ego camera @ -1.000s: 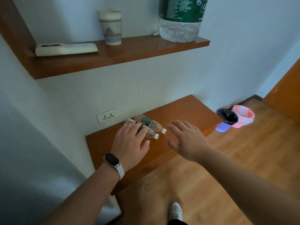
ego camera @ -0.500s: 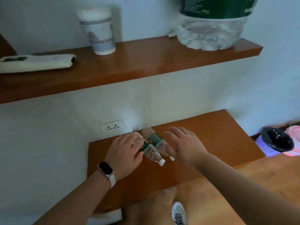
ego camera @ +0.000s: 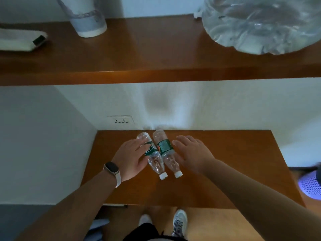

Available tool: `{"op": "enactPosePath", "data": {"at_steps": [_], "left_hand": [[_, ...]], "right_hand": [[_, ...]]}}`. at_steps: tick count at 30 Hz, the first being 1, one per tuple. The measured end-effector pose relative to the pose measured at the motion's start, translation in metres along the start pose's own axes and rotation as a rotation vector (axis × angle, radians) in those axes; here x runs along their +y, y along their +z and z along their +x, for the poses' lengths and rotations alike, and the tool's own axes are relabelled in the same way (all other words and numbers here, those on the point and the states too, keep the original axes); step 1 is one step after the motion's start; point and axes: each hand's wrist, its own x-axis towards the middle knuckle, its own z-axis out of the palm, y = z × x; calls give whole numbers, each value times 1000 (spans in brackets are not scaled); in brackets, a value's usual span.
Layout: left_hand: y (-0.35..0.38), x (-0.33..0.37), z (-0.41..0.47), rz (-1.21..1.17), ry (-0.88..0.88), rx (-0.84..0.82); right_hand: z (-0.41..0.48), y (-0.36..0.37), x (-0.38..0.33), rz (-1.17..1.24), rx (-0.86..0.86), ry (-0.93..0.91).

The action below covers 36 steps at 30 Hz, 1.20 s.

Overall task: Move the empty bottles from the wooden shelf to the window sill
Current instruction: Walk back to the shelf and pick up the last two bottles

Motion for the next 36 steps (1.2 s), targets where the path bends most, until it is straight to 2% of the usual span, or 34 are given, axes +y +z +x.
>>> {"op": "enactPosePath", "data": {"at_steps": [4, 13, 20, 25, 36], "left_hand": [[18, -9, 12, -12, -63, -71], [64, -19, 43, 53, -12, -264], [79, -20, 55, 157, 9, -339], [82, -21, 61, 220, 8, -316], [90, -33, 67, 332, 108, -338]], "right_hand": [[25, 17, 14, -35, -52, -88], [69, 45, 35, -271, -174, -361], [95, 67, 44, -365, -127, -546], [99, 75, 53, -401, -8, -585], [73, 80, 74, -437, -143, -432]]}}
